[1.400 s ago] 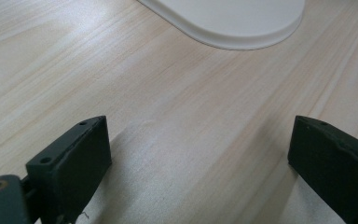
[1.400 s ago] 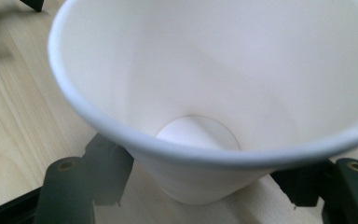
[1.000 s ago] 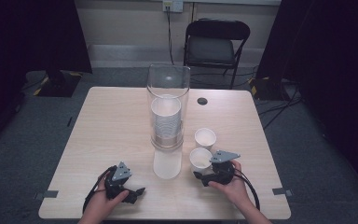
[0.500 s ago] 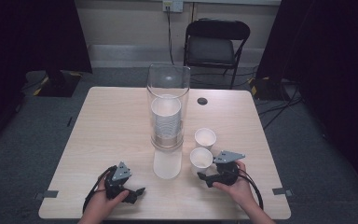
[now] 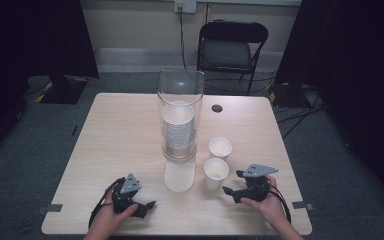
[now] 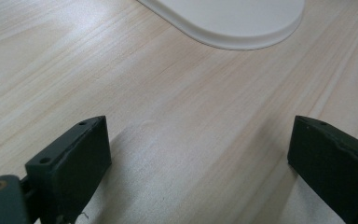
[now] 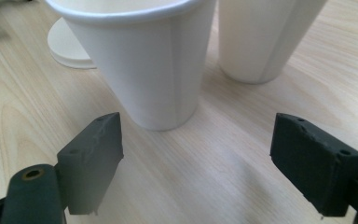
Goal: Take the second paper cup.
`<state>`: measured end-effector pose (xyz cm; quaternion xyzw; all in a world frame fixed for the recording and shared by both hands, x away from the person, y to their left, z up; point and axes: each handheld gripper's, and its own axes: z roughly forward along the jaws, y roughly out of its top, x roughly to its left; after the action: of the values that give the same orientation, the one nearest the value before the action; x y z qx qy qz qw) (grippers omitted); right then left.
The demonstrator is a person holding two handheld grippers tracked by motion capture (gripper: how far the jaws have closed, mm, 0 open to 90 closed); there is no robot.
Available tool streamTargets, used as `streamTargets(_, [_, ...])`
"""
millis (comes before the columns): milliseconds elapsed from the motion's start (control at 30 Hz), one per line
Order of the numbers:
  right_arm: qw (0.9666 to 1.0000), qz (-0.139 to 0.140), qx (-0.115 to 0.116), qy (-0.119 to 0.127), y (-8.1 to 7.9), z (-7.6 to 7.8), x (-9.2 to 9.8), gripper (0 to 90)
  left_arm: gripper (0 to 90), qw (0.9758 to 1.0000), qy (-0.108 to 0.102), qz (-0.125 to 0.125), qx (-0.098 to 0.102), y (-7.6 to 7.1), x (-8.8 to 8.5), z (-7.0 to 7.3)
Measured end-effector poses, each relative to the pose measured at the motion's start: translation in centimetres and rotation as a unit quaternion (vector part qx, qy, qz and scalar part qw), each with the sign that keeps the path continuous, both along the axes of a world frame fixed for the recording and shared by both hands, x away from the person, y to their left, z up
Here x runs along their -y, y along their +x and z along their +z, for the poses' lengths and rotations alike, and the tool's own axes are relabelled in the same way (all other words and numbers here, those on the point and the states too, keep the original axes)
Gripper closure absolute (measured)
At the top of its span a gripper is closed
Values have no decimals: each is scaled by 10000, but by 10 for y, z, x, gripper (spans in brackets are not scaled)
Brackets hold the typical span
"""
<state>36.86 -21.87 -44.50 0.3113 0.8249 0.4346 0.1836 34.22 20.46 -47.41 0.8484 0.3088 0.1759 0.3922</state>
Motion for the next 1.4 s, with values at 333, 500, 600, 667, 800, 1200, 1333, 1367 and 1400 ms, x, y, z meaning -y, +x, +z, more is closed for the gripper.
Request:
streamTargets(333, [10000,-67,-1,59,-3,2,15,164,52,10000,1,6,1,0,0,0])
streamTargets(500, [9999,-117,-20,-1,-5,2,24,164,52,10000,7,3,2,0,0,0])
streamTargets(600, [9999,-128,-13,-34,-6,3,28,164,52,10000,6,3,1,0,0,0])
streamTargets(667, [9999,-127,-8,-29,-7,3,30,164,52,10000,7,1,6,0,0,0])
streamTargets(800, [9999,-125,-44,26,-8,1,36,165,52,10000,8,0,5,0,0,0])
streamTargets(1200, [9995,-289,-118,38,-13,-5,60,168,52,10000,-4,7,4,0,0,0])
streamTargets(1333, [9994,-316,-142,11,-16,-4,66,169,52,10000,2,5,0,0,0,0])
streamTargets(1367, [9994,-323,-149,-27,-17,-5,68,169,52,10000,1,2,4,0,0,0])
streamTargets(1400, [9994,-323,-149,-27,-17,-5,68,169,52,10000,1,2,4,0,0,0])
